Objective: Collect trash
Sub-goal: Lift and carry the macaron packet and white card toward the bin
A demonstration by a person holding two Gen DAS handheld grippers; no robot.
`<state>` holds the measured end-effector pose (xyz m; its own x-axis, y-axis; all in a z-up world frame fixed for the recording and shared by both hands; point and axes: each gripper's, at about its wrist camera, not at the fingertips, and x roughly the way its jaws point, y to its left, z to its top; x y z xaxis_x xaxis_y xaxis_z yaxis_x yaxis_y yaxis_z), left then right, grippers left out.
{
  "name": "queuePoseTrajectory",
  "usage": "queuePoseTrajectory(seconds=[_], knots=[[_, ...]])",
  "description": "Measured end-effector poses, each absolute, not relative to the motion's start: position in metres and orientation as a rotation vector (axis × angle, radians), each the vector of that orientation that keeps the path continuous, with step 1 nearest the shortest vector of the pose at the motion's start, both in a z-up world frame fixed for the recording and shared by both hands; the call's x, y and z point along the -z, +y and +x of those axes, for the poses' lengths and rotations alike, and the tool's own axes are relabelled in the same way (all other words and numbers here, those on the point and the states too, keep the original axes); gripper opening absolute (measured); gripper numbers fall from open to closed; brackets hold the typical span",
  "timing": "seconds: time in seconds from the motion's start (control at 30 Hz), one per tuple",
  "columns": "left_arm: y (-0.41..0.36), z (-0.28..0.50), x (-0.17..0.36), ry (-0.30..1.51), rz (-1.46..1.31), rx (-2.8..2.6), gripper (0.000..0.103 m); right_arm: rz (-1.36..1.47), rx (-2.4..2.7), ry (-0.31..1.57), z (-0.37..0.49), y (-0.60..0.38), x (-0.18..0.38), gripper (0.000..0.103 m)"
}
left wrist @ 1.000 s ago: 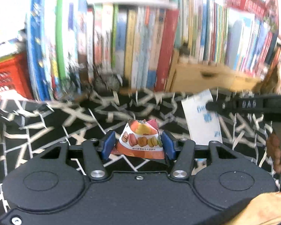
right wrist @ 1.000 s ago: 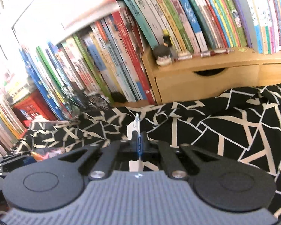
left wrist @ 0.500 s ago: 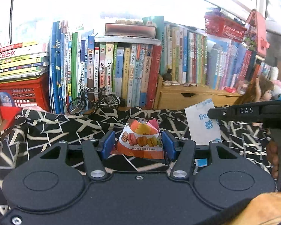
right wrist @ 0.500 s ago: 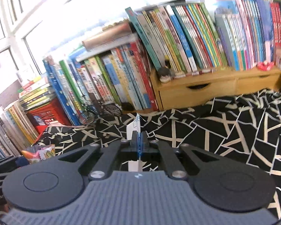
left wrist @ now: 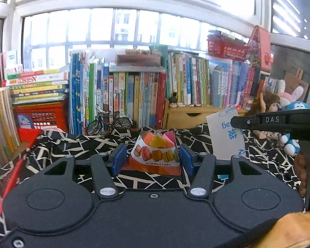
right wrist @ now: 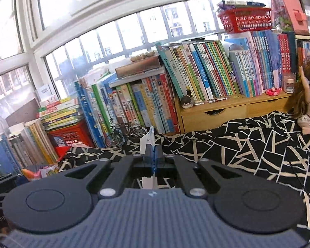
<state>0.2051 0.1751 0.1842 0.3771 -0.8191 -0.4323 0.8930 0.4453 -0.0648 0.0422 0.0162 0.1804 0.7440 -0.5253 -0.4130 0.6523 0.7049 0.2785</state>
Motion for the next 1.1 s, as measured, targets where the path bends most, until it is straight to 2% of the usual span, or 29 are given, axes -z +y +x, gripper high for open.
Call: queuePoseTrajectory(seconds=[0.6, 0.97, 1.1], knots=[[0.336, 0.150, -0.218, 0.350, 0.162, 1.065, 0.055, 0.339, 0.651, 0.219, -0.017, 0.154, -0.219, 0.004], [0.416, 0.121, -0.209, 0.363, 0.167, 1.029, 0.055, 0.330, 0.580, 0.269, -0.032, 0.219, -0.211, 0.004], [0.441, 0.112, -0.198, 0.400, 0.168, 1.005, 0.055, 0.405, 0.546, 0.313, -0.036, 0.236, -0.196, 0.004]])
